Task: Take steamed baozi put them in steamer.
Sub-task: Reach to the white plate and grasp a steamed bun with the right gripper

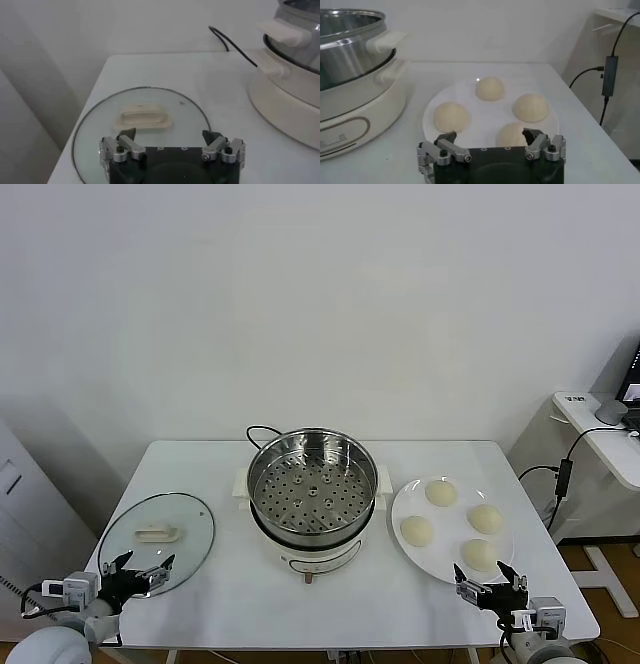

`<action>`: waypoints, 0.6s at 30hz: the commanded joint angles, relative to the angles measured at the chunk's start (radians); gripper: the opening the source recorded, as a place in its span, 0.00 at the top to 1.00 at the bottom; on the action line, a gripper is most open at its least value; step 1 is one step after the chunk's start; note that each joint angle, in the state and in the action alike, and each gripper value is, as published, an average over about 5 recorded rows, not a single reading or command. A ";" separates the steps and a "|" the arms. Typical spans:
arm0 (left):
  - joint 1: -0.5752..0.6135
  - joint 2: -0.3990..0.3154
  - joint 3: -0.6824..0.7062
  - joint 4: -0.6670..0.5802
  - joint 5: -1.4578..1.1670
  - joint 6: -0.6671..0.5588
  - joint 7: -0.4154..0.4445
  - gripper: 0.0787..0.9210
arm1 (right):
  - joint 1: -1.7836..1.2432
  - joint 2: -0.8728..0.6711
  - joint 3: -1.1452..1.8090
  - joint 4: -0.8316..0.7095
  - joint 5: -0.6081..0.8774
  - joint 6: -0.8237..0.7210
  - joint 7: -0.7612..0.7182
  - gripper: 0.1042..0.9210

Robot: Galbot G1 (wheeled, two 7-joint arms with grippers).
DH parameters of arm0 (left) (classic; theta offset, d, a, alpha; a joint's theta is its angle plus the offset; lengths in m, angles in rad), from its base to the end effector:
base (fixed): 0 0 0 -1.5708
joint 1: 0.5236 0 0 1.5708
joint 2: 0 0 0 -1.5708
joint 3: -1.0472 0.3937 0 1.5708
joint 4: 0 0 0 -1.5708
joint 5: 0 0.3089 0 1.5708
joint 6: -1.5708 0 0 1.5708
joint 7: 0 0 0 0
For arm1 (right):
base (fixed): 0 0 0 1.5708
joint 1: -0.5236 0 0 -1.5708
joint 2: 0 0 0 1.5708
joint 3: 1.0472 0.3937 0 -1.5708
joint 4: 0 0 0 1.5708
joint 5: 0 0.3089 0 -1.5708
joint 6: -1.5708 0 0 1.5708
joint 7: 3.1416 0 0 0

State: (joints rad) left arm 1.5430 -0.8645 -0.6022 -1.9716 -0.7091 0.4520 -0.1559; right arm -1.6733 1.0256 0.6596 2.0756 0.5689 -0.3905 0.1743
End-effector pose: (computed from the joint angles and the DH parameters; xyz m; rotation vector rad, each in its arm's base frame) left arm 0.1574 0.1943 -0.3049 -0.0687 -2.5535 -0.0716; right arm 0.1058 -0.1580 -0.3108 -0.0223 -2.6264 0.0510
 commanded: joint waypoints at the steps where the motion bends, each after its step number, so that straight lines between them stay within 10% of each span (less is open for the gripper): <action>1: 0.000 -0.001 0.001 0.000 0.000 0.001 0.000 0.12 | 0.000 0.000 0.000 0.001 0.001 -0.001 0.001 0.12; 18: 0.000 0.000 0.004 -0.002 0.000 0.003 0.000 0.12 | 0.004 -0.007 0.001 0.000 -0.007 -0.007 -0.013 0.12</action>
State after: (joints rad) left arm 1.5430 -0.8644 -0.5993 -1.9728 -0.7091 0.4544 -0.1559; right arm -1.6692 1.0180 0.6603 2.0756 0.5672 -0.3982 0.1668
